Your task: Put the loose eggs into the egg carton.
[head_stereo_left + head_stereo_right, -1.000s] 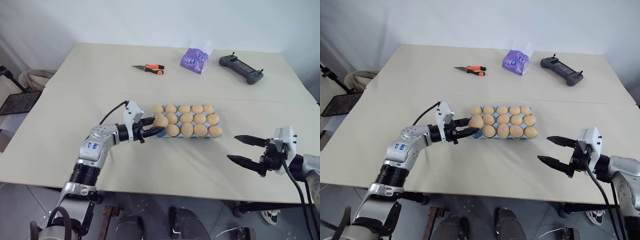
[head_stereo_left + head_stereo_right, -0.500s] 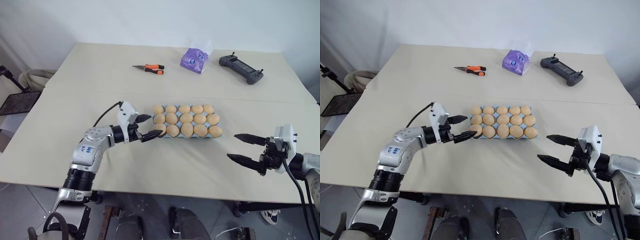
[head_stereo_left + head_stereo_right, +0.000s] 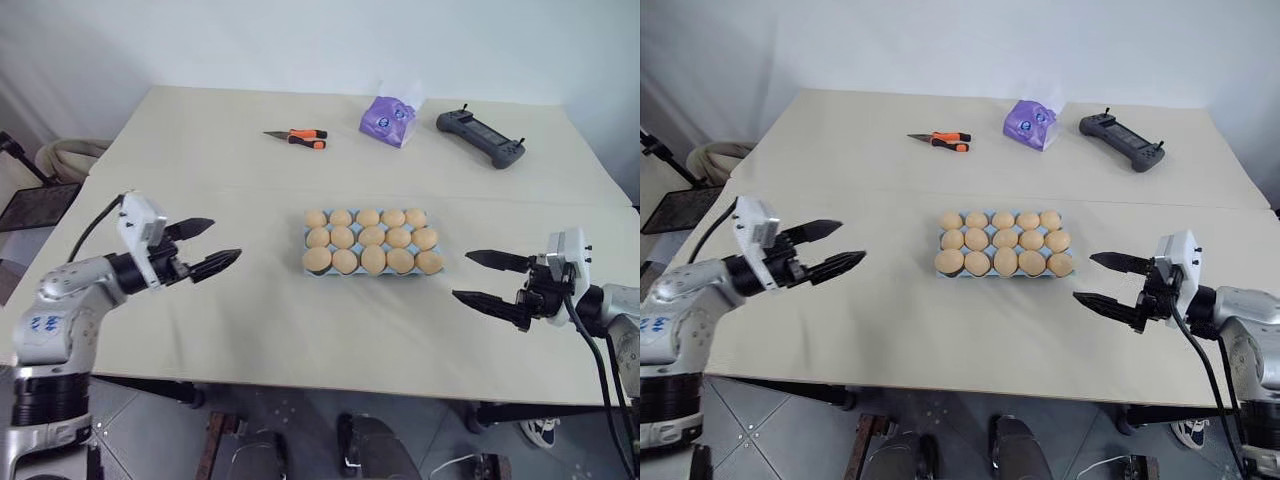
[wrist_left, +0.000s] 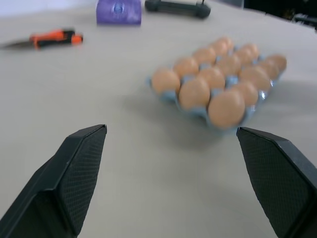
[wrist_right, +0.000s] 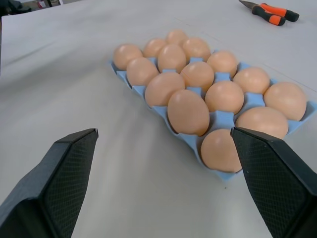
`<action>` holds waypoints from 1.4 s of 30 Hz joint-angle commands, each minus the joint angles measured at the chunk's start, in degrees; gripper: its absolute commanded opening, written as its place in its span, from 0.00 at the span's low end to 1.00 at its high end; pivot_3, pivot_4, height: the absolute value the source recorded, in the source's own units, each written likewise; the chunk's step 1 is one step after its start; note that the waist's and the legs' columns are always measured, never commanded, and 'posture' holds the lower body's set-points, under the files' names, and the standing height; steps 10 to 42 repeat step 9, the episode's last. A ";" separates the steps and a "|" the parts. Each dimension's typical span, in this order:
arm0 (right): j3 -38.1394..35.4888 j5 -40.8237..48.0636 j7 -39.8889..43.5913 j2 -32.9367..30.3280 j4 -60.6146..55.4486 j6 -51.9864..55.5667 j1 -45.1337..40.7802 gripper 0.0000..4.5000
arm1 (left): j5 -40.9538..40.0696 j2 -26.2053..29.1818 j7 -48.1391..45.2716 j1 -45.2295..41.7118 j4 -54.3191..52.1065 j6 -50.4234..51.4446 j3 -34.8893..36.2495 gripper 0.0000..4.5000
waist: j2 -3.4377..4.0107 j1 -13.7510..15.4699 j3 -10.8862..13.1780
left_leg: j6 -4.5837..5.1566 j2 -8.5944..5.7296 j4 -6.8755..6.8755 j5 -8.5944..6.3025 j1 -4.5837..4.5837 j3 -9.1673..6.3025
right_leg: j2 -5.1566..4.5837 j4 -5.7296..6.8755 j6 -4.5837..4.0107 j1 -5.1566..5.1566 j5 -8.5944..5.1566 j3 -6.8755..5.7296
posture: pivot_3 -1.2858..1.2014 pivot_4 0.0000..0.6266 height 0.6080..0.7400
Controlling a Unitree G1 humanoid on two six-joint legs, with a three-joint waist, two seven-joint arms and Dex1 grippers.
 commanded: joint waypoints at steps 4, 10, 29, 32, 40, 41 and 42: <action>0.78 -1.72 3.09 -0.73 5.39 -3.33 -3.82 1.00 | -3.74 3.55 -5.11 7.43 -1.92 -2.40 7.72 1.00 | 0.04 0.09 0.03 | -0.03 0.01 -0.05 -0.01 -0.13 0.02 | -0.01 0.02 -0.07 -0.21 -0.04 -0.01 | 0.52 0.24 1.00; 1.71 -2.82 4.00 -0.04 8.49 -5.38 -5.31 1.00 | -4.87 2.77 -6.05 10.67 -2.43 -3.25 9.15 1.00 | 0.06 0.06 0.04 | -0.03 0.01 -0.06 -0.01 -0.13 0.02 | -0.05 0.01 -0.08 -0.20 -0.04 -0.01 | 0.52 0.24 1.00; 1.71 -2.82 4.00 -0.04 8.49 -5.38 -5.31 1.00 | -4.87 2.77 -6.05 10.67 -2.43 -3.25 9.15 1.00 | 0.06 0.06 0.04 | -0.03 0.01 -0.06 -0.01 -0.13 0.02 | -0.05 0.01 -0.08 -0.20 -0.04 -0.01 | 0.52 0.24 1.00; 1.71 -2.82 4.00 -0.04 8.49 -5.38 -5.31 1.00 | -4.87 2.77 -6.05 10.67 -2.43 -3.25 9.15 1.00 | 0.06 0.06 0.04 | -0.03 0.01 -0.06 -0.01 -0.13 0.02 | -0.05 0.01 -0.08 -0.20 -0.04 -0.01 | 0.52 0.24 1.00; 1.71 -2.82 4.00 -0.04 8.49 -5.38 -5.31 1.00 | -4.87 2.77 -6.05 10.67 -2.43 -3.25 9.15 1.00 | 0.06 0.06 0.04 | -0.03 0.01 -0.06 -0.01 -0.13 0.02 | -0.05 0.01 -0.08 -0.20 -0.04 -0.01 | 0.52 0.24 1.00; 1.71 -2.82 4.00 -0.04 8.49 -5.38 -5.31 1.00 | -4.87 2.77 -6.05 10.67 -2.43 -3.25 9.15 1.00 | 0.06 0.06 0.04 | -0.03 0.01 -0.06 -0.01 -0.13 0.02 | -0.05 0.01 -0.08 -0.20 -0.04 -0.01 | 0.52 0.24 1.00; 1.71 -2.82 4.00 -0.04 8.49 -5.38 -5.31 1.00 | -4.87 2.77 -6.05 10.67 -2.43 -3.25 9.15 1.00 | 0.06 0.06 0.04 | -0.03 0.01 -0.06 -0.01 -0.13 0.02 | -0.05 0.01 -0.08 -0.20 -0.04 -0.01 | 0.52 0.24 1.00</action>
